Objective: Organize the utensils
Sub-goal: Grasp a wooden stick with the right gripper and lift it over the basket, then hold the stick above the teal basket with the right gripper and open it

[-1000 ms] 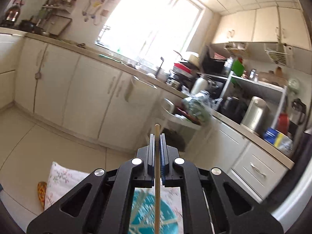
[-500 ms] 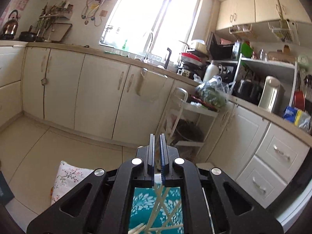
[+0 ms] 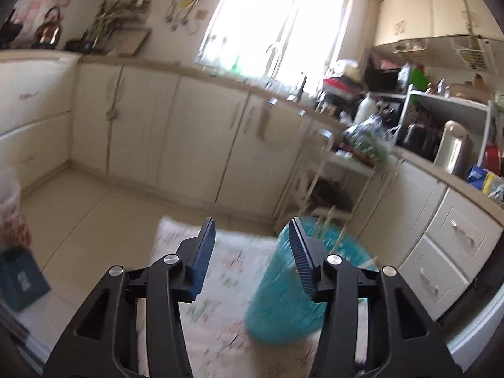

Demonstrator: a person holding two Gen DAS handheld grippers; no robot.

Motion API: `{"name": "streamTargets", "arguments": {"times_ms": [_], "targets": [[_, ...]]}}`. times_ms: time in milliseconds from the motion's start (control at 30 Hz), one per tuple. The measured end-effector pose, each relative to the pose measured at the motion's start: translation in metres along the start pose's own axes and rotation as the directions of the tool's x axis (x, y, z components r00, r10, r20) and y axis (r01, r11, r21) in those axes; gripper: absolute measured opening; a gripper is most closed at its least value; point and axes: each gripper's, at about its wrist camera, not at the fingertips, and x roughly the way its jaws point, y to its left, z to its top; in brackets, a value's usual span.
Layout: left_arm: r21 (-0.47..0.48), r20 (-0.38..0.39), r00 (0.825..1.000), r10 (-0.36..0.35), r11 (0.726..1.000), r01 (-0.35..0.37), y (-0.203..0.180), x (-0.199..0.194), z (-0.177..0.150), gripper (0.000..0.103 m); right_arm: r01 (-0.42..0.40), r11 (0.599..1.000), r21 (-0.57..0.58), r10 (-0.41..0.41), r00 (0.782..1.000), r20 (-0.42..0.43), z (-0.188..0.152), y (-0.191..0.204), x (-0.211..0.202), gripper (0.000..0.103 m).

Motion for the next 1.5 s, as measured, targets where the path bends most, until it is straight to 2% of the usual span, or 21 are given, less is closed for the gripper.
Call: {"name": "streamTargets", "arguments": {"times_ms": [33, 100, 167, 200, 300, 367, 400, 433, 533, 600, 667, 733, 767, 833, 1000, 1133, 1300, 1500], "targets": [[-0.02, -0.058, 0.998, 0.023, 1.0, -0.024, 0.012, 0.003, -0.018, 0.047, 0.044, 0.998, -0.038, -0.044, 0.999, 0.0, -0.001, 0.006, 0.0, 0.01], [-0.064, -0.169, 0.985, 0.044, 0.996, -0.055, 0.03, 0.01, -0.052, 0.047, 0.054, 0.998, -0.038, -0.054, 0.999, -0.001, -0.002, 0.006, -0.001, 0.006], [-0.088, -0.223, 0.974, 0.048, 0.994, -0.069, 0.037, 0.013, -0.075, 0.047, -0.015, 0.999, 0.041, 0.016, 1.0, -0.013, -0.003, -0.005, -0.006, 0.006], [-0.098, -0.243, 0.969, 0.05, 0.992, -0.076, 0.039, 0.014, -0.085, 0.049, -0.074, 0.993, 0.093, 0.073, 0.997, 0.01, -0.004, -0.012, -0.014, 0.006], [-0.118, -0.293, 0.955, 0.046, 0.989, -0.084, 0.039, 0.019, -0.108, 0.054, -0.183, 0.97, 0.158, 0.167, 0.98, 0.112, 0.001, -0.02, -0.045, 0.005], [-0.108, -0.316, 0.947, 0.051, 0.99, -0.089, 0.036, 0.022, -0.115, 0.054, -0.263, 0.949, 0.174, 0.223, 0.949, 0.221, 0.01, -0.021, -0.076, 0.005], [-0.102, -0.307, 0.95, 0.055, 0.991, -0.09, 0.035, 0.021, -0.115, 0.055, -0.285, 0.943, 0.171, 0.236, 0.937, 0.258, 0.015, -0.019, -0.087, 0.006], [-0.099, -0.304, 0.951, 0.06, 0.991, -0.094, 0.036, 0.02, -0.116, 0.06, -0.324, 0.932, 0.165, 0.261, 0.912, 0.315, 0.025, -0.017, -0.102, 0.006], [-0.103, -0.312, 0.947, 0.07, 0.989, -0.107, 0.036, 0.024, -0.116, 0.062, -0.376, 0.919, 0.117, 0.29, 0.847, 0.445, 0.065, -0.008, -0.132, 0.006], [-0.113, -0.314, 0.947, 0.067, 0.988, -0.107, 0.039, 0.024, -0.116, 0.063, -0.387, 0.919, 0.078, 0.292, 0.798, 0.528, 0.096, 0.002, -0.146, 0.006], [-0.121, -0.314, 0.947, 0.059, 0.987, -0.102, 0.04, 0.024, -0.116, 0.063, -0.377, 0.925, 0.042, 0.285, 0.764, 0.579, 0.123, 0.014, -0.15, 0.006], [-0.124, -0.318, 0.947, 0.052, 0.988, -0.096, 0.04, 0.026, -0.115, 0.063, -0.347, 0.937, 0.022, 0.259, 0.739, 0.623, 0.145, 0.023, -0.147, 0.006], [-0.125, -0.32, 0.946, 0.049, 0.988, -0.094, 0.04, 0.027, -0.115, 0.063, -0.335, 0.942, 0.025, 0.243, 0.733, 0.636, 0.153, 0.024, -0.143, 0.006], [-0.13, -0.323, 0.945, 0.042, 0.988, -0.088, 0.04, 0.028, -0.115, 0.063, -0.303, 0.952, 0.042, 0.203, 0.728, 0.655, 0.166, 0.025, -0.13, 0.006], [-0.145, -0.327, 0.945, 0.024, 0.987, -0.075, 0.042, 0.03, -0.116, 0.063, -0.262, 0.961, 0.087, 0.154, 0.771, 0.618, 0.17, 0.023, -0.091, 0.006], [-0.147, -0.331, 0.943, 0.02, 0.986, -0.072, 0.042, 0.032, -0.116, 0.063, -0.23, 0.97, 0.079, 0.138, 0.787, 0.602, 0.162, 0.023, -0.076, 0.006], [-0.153, -0.336, 0.942, 0.018, 0.985, -0.074, 0.042, 0.034, -0.117, 0.064, -0.22, 0.974, 0.051, 0.15, 0.8, 0.582, 0.156, 0.027, -0.066, 0.006], [-0.153, -0.339, 0.94, 0.022, 0.985, -0.078, 0.042, 0.035, -0.118, 0.064, -0.275, 0.958, 0.086, 0.182, 0.807, 0.562, 0.164, 0.021, -0.07, 0.006]]}}
